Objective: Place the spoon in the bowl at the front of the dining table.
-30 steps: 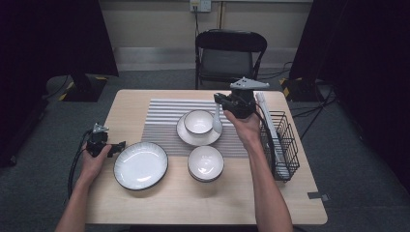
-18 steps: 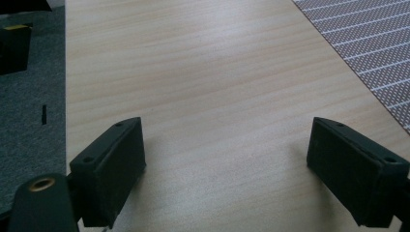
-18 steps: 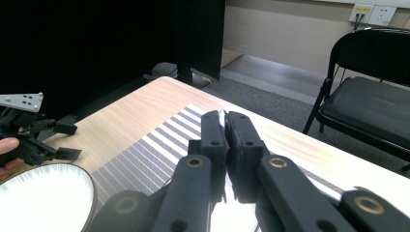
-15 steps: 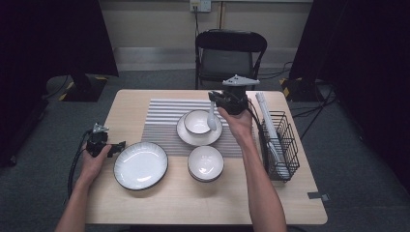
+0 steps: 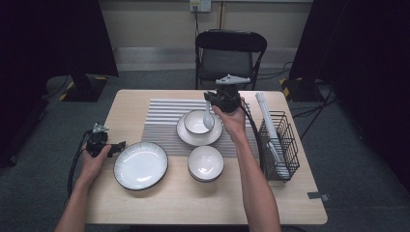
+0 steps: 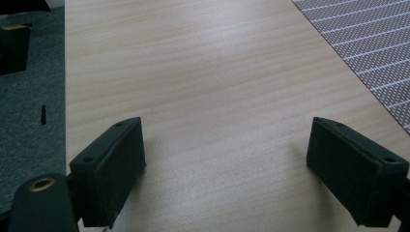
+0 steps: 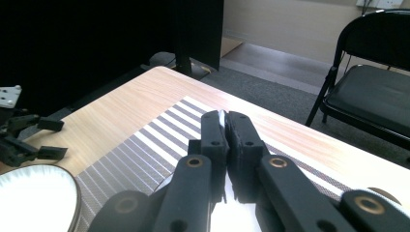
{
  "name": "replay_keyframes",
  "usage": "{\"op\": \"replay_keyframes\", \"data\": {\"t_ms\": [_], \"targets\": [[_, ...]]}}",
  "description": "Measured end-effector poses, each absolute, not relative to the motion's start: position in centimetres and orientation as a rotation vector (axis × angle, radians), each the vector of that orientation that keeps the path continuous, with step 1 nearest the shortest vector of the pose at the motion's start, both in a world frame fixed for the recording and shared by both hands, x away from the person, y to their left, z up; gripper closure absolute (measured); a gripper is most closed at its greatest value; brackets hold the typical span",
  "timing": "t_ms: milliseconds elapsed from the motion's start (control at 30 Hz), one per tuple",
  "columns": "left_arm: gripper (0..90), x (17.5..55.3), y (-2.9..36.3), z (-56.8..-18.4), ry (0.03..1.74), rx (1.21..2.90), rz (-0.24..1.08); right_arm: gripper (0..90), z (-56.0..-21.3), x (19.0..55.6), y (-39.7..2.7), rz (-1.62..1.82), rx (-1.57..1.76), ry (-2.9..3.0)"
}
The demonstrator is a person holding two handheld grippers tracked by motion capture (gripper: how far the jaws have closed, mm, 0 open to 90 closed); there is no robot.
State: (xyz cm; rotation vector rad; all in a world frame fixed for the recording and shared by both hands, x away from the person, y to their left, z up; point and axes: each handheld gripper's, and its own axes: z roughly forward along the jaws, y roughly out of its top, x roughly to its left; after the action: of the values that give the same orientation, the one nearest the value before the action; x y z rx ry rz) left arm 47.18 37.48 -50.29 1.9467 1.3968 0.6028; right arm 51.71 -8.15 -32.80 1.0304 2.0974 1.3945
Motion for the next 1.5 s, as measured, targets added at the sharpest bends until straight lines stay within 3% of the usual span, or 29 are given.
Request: {"op": "replay_keyframes", "data": {"t_ms": [767,1500], "targets": [[13.4,47.2,37.5,-50.3,1.392,1.948,0.6,86.3,-36.0,54.2,-6.8,1.374,1.09,2.13],[13.4,47.2,37.5,-50.3,1.393,1.948,0.601,86.1,-37.4,53.7,-7.0,1.378,1.074,2.159]]}}
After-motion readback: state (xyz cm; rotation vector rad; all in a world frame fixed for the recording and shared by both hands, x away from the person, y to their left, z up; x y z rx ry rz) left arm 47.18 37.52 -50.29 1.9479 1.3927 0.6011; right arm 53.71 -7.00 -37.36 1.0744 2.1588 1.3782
